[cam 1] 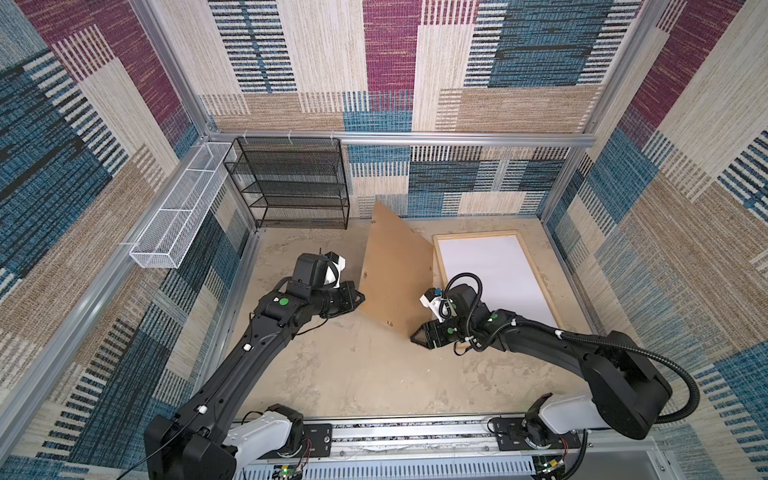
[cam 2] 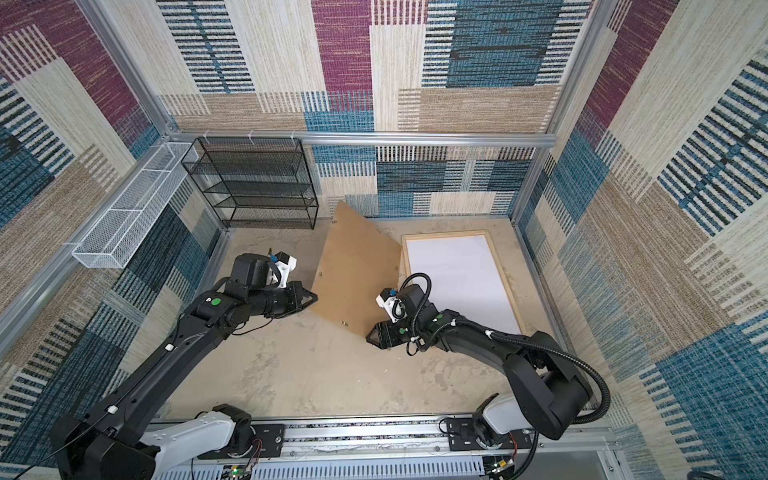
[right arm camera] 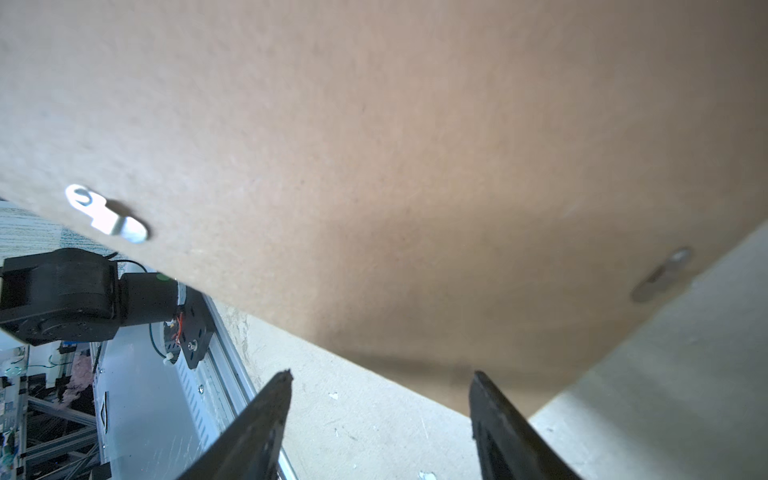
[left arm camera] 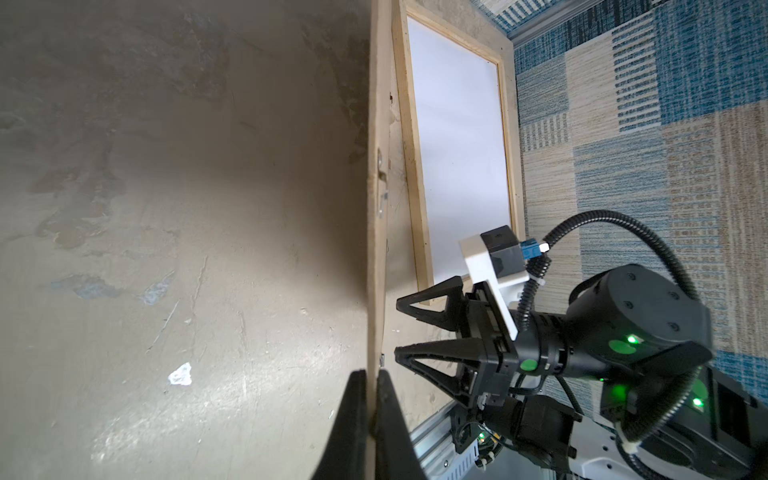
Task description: Put the photo into the frame
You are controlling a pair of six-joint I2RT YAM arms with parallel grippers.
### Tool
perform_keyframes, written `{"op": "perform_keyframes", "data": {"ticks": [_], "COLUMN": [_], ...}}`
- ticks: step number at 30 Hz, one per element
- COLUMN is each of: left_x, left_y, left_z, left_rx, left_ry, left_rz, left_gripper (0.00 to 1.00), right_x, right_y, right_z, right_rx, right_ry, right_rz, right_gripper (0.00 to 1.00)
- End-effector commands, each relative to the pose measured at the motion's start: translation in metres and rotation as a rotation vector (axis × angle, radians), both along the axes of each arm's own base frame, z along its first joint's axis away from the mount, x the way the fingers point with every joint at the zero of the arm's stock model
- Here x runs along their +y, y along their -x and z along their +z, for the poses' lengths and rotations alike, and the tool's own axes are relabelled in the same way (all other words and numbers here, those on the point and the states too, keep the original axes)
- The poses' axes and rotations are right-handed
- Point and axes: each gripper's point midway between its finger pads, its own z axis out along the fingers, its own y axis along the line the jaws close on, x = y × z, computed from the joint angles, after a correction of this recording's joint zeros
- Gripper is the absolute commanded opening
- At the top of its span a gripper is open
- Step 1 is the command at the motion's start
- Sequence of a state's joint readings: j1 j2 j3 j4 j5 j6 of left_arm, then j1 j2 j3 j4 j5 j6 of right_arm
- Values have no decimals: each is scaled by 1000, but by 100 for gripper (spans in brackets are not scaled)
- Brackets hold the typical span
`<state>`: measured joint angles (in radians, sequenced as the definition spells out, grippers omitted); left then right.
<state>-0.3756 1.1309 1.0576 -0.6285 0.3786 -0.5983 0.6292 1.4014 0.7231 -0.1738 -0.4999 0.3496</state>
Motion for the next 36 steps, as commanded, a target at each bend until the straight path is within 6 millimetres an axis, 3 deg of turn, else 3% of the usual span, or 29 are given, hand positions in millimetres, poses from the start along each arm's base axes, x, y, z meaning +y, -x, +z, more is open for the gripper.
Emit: {"op": "perform_keyframes", "data": {"ticks": [1,6,11,20,25,27,32,36], "left_x": [20,20,18,5,-7,-11,-18,-24], "left_y": [2,7,9,10,6,5,3,1], "left_z": [4,35,62,100,119,125,139,147], "left_rx": [-44,-107,-158,-247,-285,-301,-334,-352], "left_ry": [-118,-98,-59,71,181,218,287,340], "left_rz": [29,12,2,-19,-32,-36,-52,-69], "left_gripper": [0,0,0,0,0,0,0,0], "right_x": [-6,-22,-47,-130,-200,-240,-328,-376], "right_y": [-18,-53,-90,-154,-187,-196,-201,-200], "right_z": [20,50,68,78,73,67,52,27], "right_rx": [-79,-156,-197,-229,-219,-210,-166,-93], "right_ry": [2,19,28,91,173,256,392,476], "right_rz": [-30,-112,-216,-470,-644,-739,-915,-996], "right_gripper": [70,72,74,76,76,77,81,83]}}
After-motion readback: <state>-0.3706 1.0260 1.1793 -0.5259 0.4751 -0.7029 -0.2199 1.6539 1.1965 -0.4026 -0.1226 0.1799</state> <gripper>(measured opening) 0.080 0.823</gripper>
